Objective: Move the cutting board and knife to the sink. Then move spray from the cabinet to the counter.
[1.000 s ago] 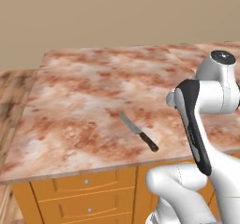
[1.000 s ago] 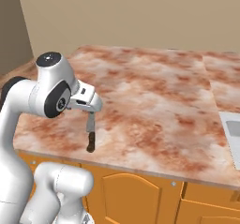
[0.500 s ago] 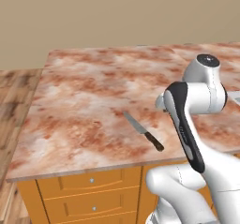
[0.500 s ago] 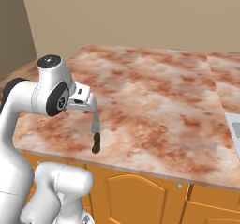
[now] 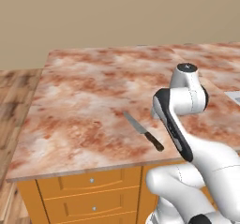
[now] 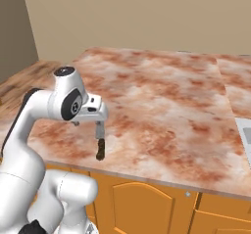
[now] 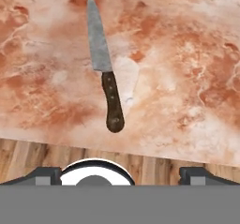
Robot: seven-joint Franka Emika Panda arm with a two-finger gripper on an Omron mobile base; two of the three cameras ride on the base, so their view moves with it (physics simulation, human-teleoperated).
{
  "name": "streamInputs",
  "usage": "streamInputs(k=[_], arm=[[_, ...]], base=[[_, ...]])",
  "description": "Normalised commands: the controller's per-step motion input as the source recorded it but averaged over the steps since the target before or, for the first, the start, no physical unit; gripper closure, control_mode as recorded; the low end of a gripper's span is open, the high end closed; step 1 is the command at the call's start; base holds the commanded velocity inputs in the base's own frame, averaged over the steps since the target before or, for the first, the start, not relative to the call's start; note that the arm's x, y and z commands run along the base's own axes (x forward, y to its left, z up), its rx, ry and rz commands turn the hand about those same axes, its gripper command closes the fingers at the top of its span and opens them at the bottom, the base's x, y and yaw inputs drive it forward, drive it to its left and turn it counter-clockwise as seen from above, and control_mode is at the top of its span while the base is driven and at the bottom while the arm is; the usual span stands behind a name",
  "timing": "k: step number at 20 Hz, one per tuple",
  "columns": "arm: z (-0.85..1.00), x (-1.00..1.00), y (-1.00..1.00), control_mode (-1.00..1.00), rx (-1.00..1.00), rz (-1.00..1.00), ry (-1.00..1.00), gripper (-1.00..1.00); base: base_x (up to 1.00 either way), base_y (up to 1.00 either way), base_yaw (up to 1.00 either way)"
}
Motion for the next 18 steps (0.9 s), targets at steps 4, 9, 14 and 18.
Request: streamInputs(k=[4,9,14,18], arm=[[-0.64,0.34,0.0,-1.0,-0.04,0.0,0.09,-1.0],[-0.29,0.14,0.0,-1.0,0.07,0.01,0.01,-1.0],[-0.31,0.19,0.0,-1.0,0.05,0.04,0.0,-1.0],[-0.39,0.27,0.0,-1.0,0.02,0.04,0.0,-1.0]], base=[[0.0,0.0,0.0],[0.0,0.0,0.0],[0.0,0.0,0.0],[0.0,0.0,0.0]])
